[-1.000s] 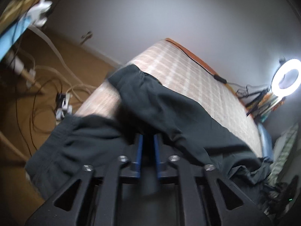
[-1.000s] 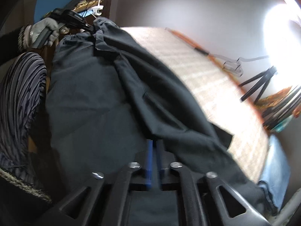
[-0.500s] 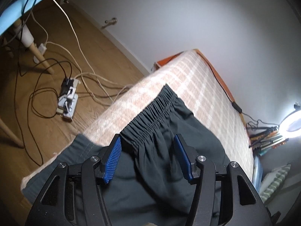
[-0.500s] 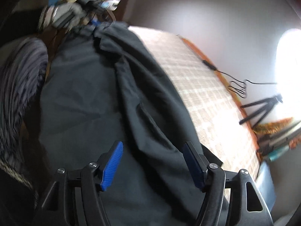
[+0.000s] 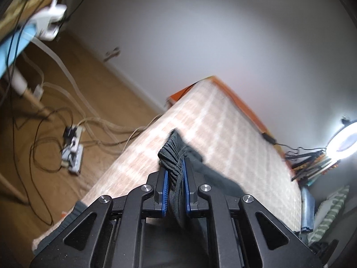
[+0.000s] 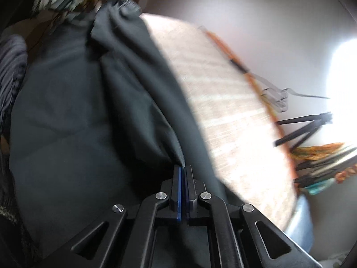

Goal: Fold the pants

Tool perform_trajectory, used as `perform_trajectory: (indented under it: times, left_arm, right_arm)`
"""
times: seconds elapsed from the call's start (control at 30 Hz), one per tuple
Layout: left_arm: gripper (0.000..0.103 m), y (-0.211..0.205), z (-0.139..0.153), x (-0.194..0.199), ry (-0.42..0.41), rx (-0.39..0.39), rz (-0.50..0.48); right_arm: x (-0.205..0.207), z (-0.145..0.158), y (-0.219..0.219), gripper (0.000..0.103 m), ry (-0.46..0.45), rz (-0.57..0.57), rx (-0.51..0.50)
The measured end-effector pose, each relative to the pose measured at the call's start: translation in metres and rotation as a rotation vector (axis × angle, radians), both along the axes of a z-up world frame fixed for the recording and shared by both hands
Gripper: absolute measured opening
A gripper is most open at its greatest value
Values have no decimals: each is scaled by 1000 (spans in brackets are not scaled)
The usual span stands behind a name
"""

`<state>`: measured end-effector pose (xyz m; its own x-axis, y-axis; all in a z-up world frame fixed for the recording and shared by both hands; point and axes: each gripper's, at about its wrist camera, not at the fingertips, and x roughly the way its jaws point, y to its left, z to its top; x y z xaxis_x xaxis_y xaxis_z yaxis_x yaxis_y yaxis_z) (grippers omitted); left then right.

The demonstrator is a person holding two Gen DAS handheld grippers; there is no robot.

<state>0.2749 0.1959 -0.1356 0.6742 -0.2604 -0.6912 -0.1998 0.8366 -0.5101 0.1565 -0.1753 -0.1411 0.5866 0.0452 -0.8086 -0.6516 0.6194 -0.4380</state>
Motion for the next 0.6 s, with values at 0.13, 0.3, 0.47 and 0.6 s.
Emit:
perform_trajectory:
  times: [0.13,0.3,0.47,0.6]
  left_arm:
    - [9,-1,29,-14,-70,-16,-31]
    - [9,16,43,-67,-138,-37,-26]
    - [10,34,-7,-128,-50,-54,-5]
    - [9,43,-55,-152,37,-110,26]
  right_arm:
    - [-7,49,-15,0,-119,-51,49]
    - [-52,98,-28,0,-180,-72,129]
    - [-109,72,-28,0,-50,-74,189]
    - [-135,14,-16,0,103,-67,151]
